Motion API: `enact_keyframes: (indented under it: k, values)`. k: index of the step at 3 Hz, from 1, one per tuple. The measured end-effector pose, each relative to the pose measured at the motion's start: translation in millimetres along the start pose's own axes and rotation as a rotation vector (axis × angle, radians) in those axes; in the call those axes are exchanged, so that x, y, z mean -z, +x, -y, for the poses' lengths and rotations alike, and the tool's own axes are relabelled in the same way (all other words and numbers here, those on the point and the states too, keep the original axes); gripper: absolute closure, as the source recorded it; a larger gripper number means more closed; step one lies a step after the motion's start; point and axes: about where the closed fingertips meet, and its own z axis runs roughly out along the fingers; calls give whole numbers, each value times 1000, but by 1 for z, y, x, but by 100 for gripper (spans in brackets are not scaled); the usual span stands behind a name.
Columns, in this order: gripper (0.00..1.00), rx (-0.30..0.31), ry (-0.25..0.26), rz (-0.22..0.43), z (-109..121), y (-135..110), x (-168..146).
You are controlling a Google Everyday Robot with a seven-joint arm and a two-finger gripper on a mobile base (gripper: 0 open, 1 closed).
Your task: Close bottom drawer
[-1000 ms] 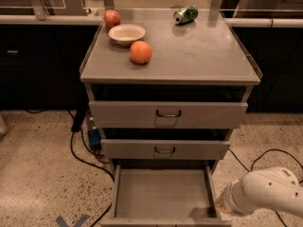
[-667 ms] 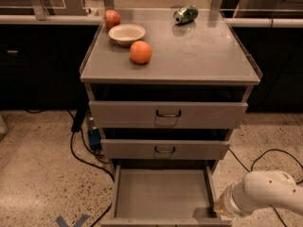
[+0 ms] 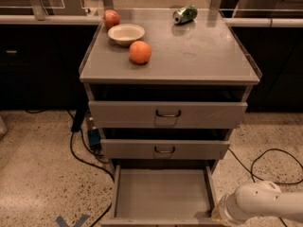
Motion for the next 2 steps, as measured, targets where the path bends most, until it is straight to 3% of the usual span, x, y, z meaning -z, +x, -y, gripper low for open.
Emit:
enact_keyframes:
  k: [1, 2]
  values:
    - [100, 12, 51, -38, -21, 24, -19]
    - [100, 12, 51, -37, -22, 24, -20]
